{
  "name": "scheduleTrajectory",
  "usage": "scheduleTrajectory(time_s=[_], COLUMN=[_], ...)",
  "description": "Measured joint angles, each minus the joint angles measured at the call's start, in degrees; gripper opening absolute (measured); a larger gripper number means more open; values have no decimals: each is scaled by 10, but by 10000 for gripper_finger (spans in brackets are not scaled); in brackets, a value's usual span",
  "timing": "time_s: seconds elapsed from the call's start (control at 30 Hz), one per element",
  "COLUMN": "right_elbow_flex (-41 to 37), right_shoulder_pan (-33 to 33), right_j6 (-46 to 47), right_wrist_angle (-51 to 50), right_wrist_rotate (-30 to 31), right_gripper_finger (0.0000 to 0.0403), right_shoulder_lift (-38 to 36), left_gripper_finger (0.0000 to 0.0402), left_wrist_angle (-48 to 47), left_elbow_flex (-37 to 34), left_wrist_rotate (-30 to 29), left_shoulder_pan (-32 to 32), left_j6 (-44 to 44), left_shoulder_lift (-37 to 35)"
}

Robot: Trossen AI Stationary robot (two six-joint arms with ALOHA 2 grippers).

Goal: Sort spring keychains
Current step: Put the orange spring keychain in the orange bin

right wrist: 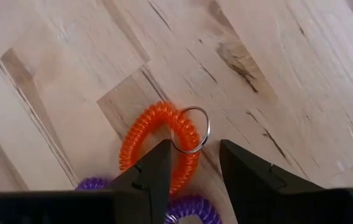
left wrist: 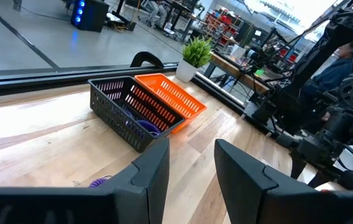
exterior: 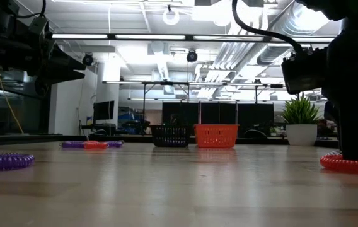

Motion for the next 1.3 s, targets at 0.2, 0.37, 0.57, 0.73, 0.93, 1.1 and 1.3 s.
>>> scheduleTrajectory(time_s=[0.2, 0.37, 0.57, 0.73, 0.93, 1.1, 1.3], right_elbow_flex=[-2, -3, -3, -4, -6, -9, -7], right_shoulder_pan=[0, 0, 0, 0, 0, -13, -54], right_j6=[-1, -2, -2, -2, -1, -11, -49], right_wrist_angle=[-12, -16, -19, -19, -22, -37, -32], right_wrist_rotate=[6, 11, 14, 15, 19, 38, 39], right_gripper_finger=[112, 86, 39, 8, 12, 5, 8], right_shoulder_lift=[1, 1, 1, 0, -22, -65, -112], left_gripper_finger=[126, 126, 126, 126, 126, 126, 126], left_wrist_angle=[0, 0, 0, 0, 0, 0, 0], left_elbow_flex=[0, 0, 0, 0, 0, 0, 0], left_wrist_rotate=[0, 0, 0, 0, 0, 0, 0], left_shoulder_pan=[0, 0, 0, 0, 0, 0, 0], left_j6=[0, 0, 0, 0, 0, 0, 0], left_shoulder_lift=[0, 0, 0, 0, 0, 0, 0])
